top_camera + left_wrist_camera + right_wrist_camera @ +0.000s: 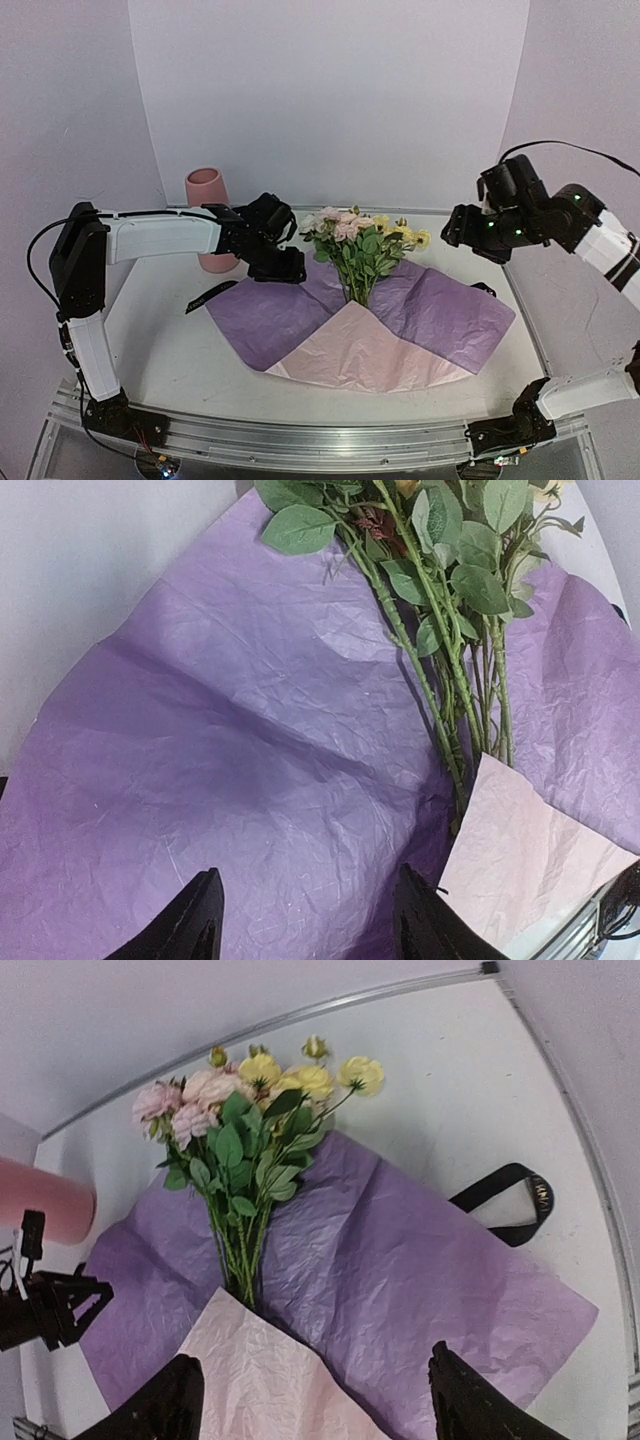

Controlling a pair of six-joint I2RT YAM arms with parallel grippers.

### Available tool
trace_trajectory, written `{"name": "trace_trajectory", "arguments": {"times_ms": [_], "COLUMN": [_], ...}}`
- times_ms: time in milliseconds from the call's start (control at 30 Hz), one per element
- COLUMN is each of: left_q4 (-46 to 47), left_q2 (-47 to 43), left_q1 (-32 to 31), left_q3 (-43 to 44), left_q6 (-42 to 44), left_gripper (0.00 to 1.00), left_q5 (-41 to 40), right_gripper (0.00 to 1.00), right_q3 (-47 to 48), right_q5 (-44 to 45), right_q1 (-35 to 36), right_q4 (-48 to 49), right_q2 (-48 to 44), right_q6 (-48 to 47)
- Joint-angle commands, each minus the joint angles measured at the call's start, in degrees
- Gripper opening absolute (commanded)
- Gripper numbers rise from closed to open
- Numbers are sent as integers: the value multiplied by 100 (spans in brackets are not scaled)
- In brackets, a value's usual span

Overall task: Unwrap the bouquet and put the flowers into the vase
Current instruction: Unfold the wrapping paper at the center of the board.

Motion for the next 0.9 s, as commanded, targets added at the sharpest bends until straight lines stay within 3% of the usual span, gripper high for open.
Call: {"name": "trace_trajectory", "arguments": {"times_ms": [0, 100, 167, 200, 267, 333, 367, 867], "left_q4": [128, 131, 138, 146, 150, 148, 144, 124], "left_q2": [-326, -330, -246, -187, -50, 71, 110, 1055], "left_q1": [13, 14, 14, 14, 11, 13, 14, 101], "left_q3": [-97, -102, -48, -10, 79, 164, 207, 569], "left_q6": [-180, -264, -328, -352, -384, -444, -478, -728], "left_gripper": [59, 58, 53, 45, 20, 4, 1, 0], "left_q5": [-207, -233, -191, -161, -158, -6, 37, 128], "right_gripper": [64, 46, 28, 19, 1, 0, 0, 0], "right_q3": [-142, -181, -237, -265, -308, -315, -316, -546], "right_q5": [-1080, -1323, -1439, -1533, -1675, -1713, -1714, -1392], "right_q1": [18, 16, 15, 16, 14, 14, 14, -95], "right_q4": [633, 882, 1081, 1169, 1290, 1314, 1317, 1300], "right_q2": [832, 1222, 1466, 1571, 1807, 2039, 2134, 3260], "right_q6": [-324, -381, -381, -372, -367, -323, -303, 34]}}
